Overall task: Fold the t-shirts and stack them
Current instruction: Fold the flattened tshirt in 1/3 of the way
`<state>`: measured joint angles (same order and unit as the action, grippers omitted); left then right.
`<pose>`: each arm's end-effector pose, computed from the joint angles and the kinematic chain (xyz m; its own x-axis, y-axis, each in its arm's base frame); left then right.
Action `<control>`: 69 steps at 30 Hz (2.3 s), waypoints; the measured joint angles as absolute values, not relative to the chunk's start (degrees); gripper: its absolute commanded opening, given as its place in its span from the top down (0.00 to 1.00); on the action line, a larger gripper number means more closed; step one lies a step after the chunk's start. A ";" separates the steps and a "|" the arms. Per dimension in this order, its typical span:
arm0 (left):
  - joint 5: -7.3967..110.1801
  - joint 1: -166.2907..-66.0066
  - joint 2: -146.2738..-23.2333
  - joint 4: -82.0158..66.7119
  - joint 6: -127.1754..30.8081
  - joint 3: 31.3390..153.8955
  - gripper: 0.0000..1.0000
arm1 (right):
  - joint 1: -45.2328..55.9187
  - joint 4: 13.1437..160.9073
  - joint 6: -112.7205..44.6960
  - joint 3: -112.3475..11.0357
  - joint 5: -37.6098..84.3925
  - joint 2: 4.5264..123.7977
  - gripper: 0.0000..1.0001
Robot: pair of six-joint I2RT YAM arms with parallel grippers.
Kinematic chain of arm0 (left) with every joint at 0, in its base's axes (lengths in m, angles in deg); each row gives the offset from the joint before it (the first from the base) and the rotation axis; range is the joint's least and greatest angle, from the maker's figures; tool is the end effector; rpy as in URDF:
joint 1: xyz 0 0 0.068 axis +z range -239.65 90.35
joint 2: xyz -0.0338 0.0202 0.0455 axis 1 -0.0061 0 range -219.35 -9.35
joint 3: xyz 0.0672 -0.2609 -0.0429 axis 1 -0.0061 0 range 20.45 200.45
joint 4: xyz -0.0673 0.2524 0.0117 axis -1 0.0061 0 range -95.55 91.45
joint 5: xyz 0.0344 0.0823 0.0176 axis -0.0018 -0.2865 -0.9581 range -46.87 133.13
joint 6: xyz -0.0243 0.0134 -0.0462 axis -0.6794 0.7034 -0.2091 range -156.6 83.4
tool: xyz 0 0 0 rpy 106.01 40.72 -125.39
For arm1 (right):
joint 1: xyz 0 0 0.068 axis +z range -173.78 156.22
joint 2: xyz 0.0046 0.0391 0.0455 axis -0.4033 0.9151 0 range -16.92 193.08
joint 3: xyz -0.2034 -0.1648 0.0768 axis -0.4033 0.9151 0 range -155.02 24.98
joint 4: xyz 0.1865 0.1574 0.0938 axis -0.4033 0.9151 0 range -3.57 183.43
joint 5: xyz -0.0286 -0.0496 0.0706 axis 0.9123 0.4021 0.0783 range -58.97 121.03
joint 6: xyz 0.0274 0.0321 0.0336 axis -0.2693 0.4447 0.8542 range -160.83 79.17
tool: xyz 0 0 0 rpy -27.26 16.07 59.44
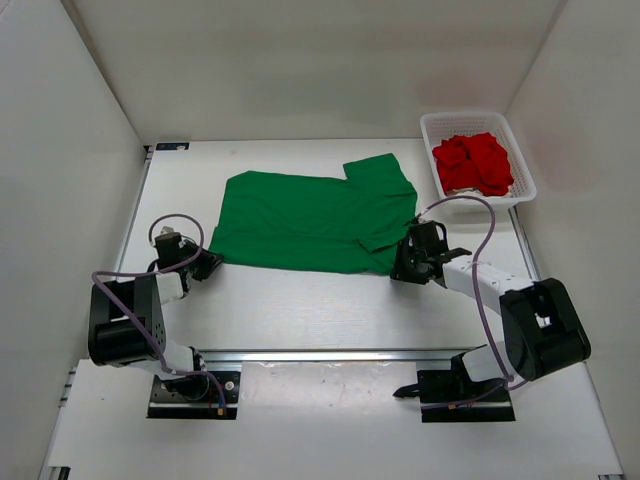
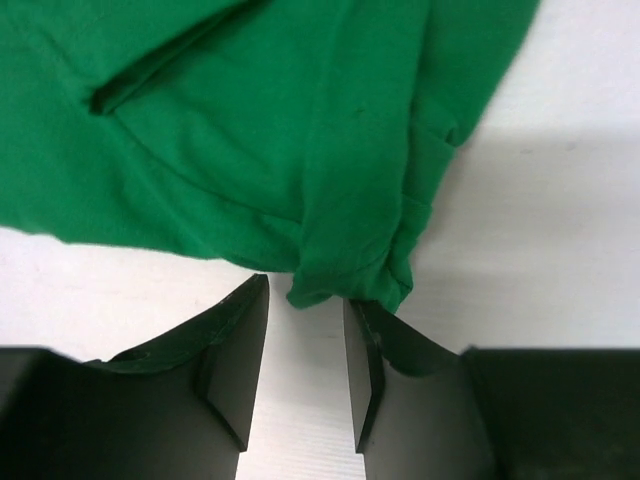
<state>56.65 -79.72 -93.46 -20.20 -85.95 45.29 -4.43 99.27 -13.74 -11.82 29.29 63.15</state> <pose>0.2447 0.0345 0.1199 -0.4479 -0.8273 -0.3391 -0.5274 0.5507 -0.6469 0.2402 0.0856 0.1584 -0.8555 0.1819 -0.4849 0.0474 0.9599 0.2764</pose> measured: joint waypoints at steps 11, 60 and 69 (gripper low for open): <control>56.23 -80.48 -95.34 -21.43 -86.14 46.23 1.00 | -10.53 97.94 -14.13 -10.31 31.02 61.71 0.83; 49.68 -105.53 -61.77 0.12 -74.34 43.50 0.73 | -2.77 103.42 -8.73 -7.21 21.40 39.64 0.99; 49.72 -116.46 -79.43 -10.65 -77.25 45.38 0.74 | -4.12 94.83 -9.58 -8.12 19.96 57.82 1.00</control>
